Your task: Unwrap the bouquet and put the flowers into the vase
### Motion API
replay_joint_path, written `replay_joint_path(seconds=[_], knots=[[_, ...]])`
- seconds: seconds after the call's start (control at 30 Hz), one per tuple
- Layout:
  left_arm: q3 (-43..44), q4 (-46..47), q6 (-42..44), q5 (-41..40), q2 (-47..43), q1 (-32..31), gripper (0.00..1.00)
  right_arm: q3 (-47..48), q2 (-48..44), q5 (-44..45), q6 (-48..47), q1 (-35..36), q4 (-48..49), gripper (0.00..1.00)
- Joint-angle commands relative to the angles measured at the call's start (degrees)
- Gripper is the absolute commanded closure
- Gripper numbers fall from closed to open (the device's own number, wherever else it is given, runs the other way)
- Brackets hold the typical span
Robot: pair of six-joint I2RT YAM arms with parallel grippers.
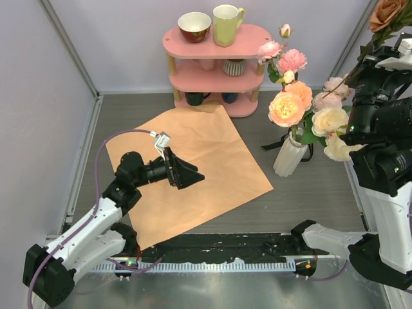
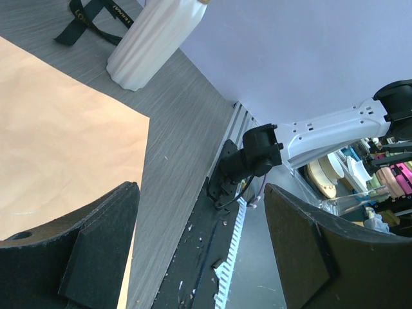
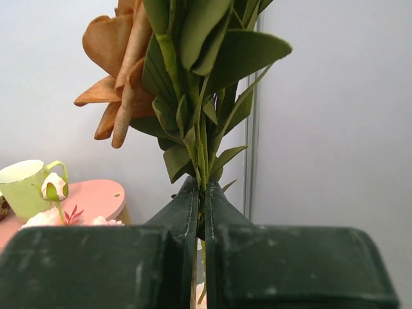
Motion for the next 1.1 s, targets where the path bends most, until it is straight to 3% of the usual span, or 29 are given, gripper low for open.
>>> replay_joint_path(seconds=[0.0,0.27,0.47,0.77,1.07], knots=[[0.17,3.27,0.13,0.85,0.09,-0.2,0.18,-0.56,-1.56,-1.16,3.47,-0.23,-2.95,0.99],[0.26,3.19,0.05,0.85,0.26,-0.28,0.18,6.63,0.54,-3.34,2.68,-0.23,-2.94,0.99],[0.17,3.19,0.22,0.59,-0.09,-0.28,0.18,9.02,0.46,-5.9,7.33,-0.14,-7.42,0.99],[0.35,2.75,0.13,0.77,-0.09,-0.55,0.18,-3.1,-4.9,-5.38,11.39,-0.23,-11.82,0.99],[0.44,2.49,0.22,0.68,-0.09,-0.64,0.18,-15.58,-8.59,-3.36,12.62,-0.23,-9.9,0.99]])
